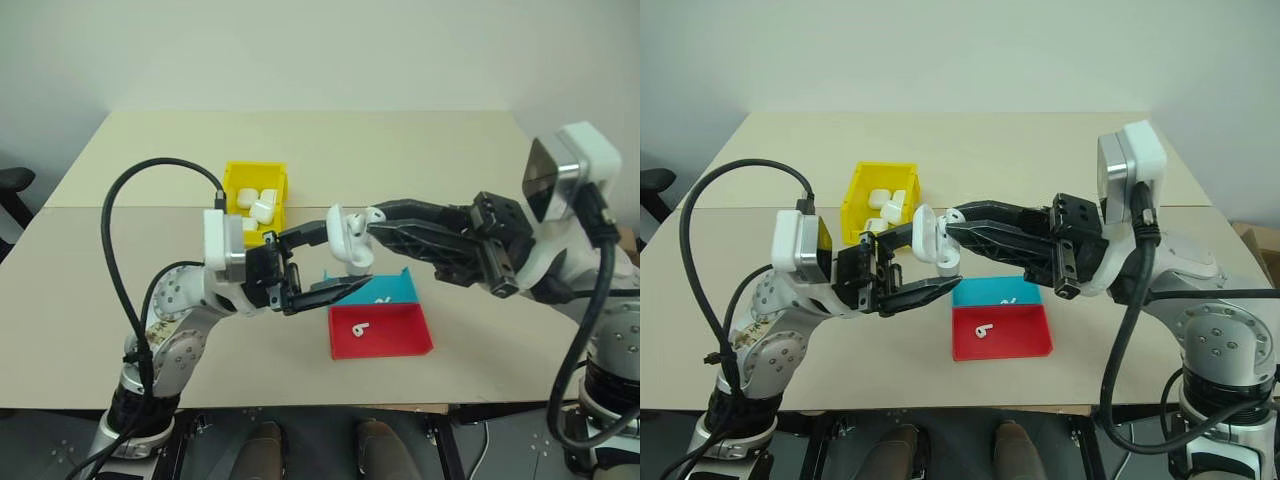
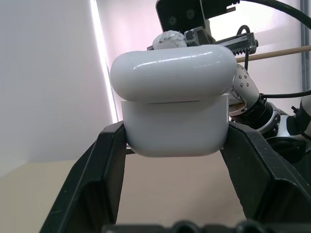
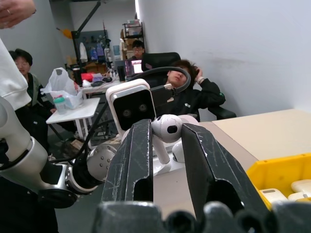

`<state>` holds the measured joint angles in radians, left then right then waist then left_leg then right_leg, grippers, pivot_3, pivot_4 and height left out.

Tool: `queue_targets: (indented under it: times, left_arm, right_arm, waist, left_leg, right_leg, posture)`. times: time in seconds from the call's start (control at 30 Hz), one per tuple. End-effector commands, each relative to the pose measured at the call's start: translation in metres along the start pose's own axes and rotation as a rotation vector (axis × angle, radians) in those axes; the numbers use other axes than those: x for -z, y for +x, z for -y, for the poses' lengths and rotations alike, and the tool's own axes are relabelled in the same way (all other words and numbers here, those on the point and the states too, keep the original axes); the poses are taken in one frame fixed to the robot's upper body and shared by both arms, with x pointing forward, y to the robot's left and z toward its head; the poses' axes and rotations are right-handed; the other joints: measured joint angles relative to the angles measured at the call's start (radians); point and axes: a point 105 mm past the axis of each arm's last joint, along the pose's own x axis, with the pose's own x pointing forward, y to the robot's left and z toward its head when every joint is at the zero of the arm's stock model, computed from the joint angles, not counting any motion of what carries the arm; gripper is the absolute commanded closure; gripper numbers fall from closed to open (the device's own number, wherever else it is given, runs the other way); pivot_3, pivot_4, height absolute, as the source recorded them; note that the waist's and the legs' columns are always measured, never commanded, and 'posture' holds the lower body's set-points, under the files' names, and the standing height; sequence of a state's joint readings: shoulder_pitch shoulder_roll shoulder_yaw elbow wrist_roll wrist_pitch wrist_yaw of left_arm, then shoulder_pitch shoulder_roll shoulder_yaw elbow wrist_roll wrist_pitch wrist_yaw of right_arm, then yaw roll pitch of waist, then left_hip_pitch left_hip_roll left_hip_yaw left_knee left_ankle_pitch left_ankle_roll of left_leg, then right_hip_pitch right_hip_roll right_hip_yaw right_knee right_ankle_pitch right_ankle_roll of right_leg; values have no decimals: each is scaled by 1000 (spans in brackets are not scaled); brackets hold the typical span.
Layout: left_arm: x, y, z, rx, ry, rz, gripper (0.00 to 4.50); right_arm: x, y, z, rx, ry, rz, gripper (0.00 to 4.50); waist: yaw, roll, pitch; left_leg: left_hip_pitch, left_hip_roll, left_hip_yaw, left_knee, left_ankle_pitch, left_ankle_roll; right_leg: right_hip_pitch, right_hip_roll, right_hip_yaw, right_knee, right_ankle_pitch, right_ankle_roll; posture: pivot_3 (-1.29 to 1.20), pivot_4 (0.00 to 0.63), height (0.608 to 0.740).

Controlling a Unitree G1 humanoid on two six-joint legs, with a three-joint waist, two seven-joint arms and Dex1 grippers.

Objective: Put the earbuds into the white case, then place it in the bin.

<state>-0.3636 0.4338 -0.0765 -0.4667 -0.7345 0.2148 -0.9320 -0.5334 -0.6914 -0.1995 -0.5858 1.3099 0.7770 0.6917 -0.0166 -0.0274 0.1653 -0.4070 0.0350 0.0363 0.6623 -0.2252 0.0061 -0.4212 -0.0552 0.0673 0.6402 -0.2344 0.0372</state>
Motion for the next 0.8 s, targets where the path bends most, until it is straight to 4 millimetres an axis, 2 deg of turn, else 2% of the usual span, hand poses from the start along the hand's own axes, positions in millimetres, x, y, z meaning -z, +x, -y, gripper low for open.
queue_targets:
  times: [0.03,0.33,0.8]
  left_arm:
    - [-9,0,2,6,49,27,1761]
    - [-6,0,2,-1,60,20,1761]
    - [-6,0,2,-9,77,32,1761]
  right_arm:
    - [0,2,-8,-32,18,-12,3510]
    - [7,3,-10,-37,67,-41,3510]
    - [13,3,-11,-17,50,-73,3510]
  waist:
    - [0,0,0]
    - [0,0,0]
    - [1,0,0]
  left_leg:
    - [0,0,0,0,0,0]
    - [0,0,0,0,0,0]
    - [0,0,0,0,0,0]
  right_leg:
    - [0,0,0,0,0,0]
    - [0,0,0,0,0,0]
    - [0,0,0,0,0,0]
  posture:
    - [0,150,740]
    - [0,150,740]
    - [0,150,740]
